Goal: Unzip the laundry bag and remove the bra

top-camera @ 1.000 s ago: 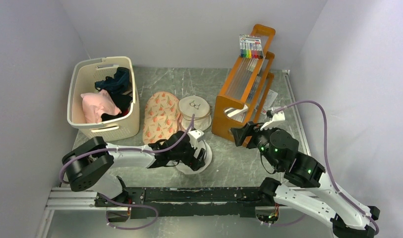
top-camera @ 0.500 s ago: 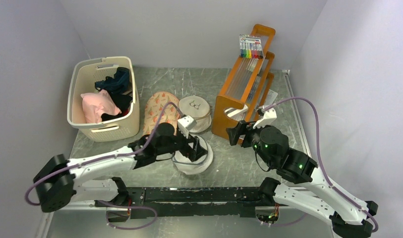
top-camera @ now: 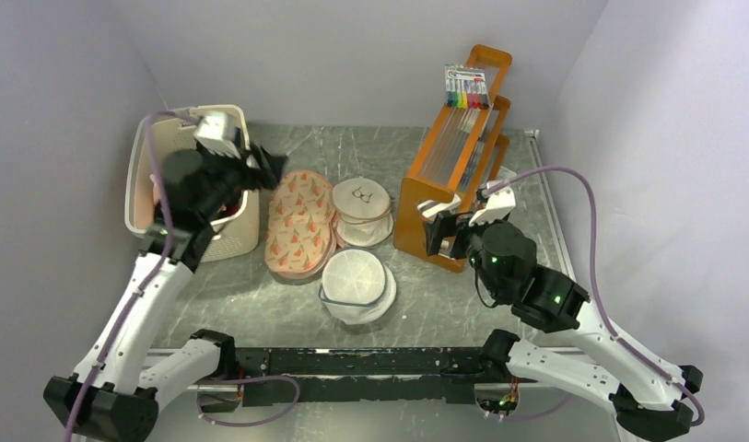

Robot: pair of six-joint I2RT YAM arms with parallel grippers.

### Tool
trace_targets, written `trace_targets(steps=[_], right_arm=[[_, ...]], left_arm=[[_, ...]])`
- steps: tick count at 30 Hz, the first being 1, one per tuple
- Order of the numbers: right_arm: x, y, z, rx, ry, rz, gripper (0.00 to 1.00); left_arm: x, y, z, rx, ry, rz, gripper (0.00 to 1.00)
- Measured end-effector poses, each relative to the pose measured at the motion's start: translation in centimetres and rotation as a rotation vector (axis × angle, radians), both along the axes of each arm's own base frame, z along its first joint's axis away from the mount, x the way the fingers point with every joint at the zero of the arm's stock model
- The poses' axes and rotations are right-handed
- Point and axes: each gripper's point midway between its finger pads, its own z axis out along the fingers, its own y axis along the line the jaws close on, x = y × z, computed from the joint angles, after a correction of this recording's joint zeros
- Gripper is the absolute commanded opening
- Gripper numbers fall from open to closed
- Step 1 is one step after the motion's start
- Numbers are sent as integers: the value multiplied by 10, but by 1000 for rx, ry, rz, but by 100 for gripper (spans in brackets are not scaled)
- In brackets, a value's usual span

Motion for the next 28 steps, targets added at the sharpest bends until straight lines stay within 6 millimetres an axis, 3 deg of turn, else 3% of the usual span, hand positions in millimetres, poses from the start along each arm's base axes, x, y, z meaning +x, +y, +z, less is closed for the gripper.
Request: trace_targets(steps=[2, 5, 11, 15, 21, 25, 28], right_arm=[[4, -2, 22, -5, -47, -13, 100], [10, -8, 66, 10, -133, -38, 100], [10, -30, 157, 72, -305, -102, 100], [5, -43, 194, 104, -373, -127, 100], [2, -49, 225, 128, -425, -133, 100], [8, -40, 227, 120, -421, -132, 100], [13, -32, 221, 102, -411, -125, 100]], left_arm=[[20, 41, 43, 2, -54, 145, 94], [26, 62, 83, -10, -122, 229, 94], [13, 91, 142, -58, -251, 322, 94], [-4, 94, 187, -87, -347, 327, 93], [-48, 100, 223, -113, -471, 326, 94], [-69, 103, 241, -127, -530, 324, 94], [-74, 103, 242, -128, -537, 320, 94]])
